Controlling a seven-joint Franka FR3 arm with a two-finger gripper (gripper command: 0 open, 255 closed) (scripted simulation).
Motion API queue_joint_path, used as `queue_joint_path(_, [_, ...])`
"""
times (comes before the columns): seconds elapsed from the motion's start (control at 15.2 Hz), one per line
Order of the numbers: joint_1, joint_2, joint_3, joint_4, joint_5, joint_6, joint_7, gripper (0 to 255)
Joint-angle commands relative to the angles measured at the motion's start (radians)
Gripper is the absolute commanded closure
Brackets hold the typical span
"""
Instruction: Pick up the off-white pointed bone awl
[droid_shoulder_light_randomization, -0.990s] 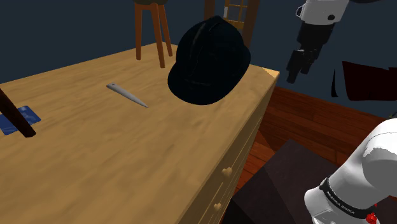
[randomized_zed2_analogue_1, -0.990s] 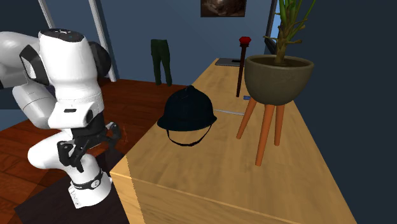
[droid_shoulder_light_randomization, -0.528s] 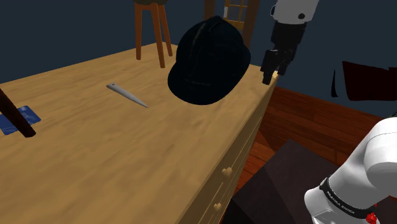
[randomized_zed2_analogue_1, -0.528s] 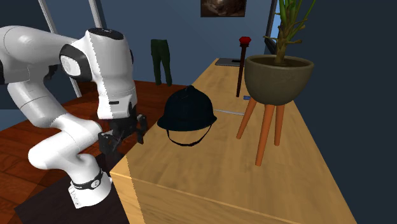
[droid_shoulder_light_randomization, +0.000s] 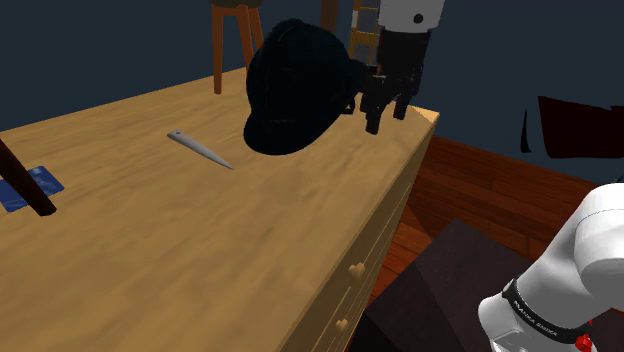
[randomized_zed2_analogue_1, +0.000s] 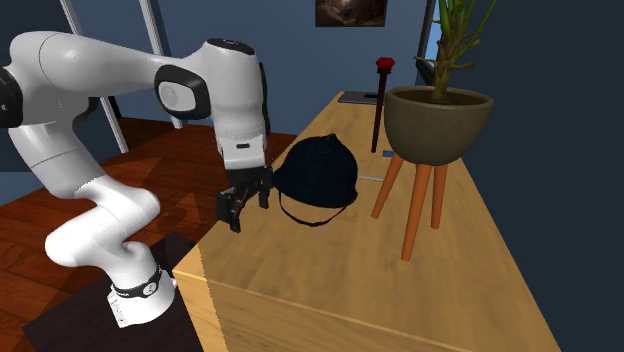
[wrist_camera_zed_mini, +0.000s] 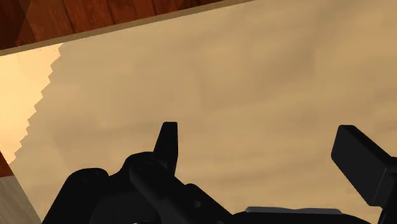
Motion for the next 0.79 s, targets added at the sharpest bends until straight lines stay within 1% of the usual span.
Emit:
queue_joint_path(0.0, [0.011, 0.065, 0.028, 0.059, 0.012, 0.011, 0.028, 0])
queue_joint_path(0.4, [0.041, 0.238, 0.103, 0.238, 0.021, 0.024, 0.111, 0])
queue_joint_path(0.73, [0.072, 0.398, 0.163, 0.419, 0.0, 0.016, 0.186, 0])
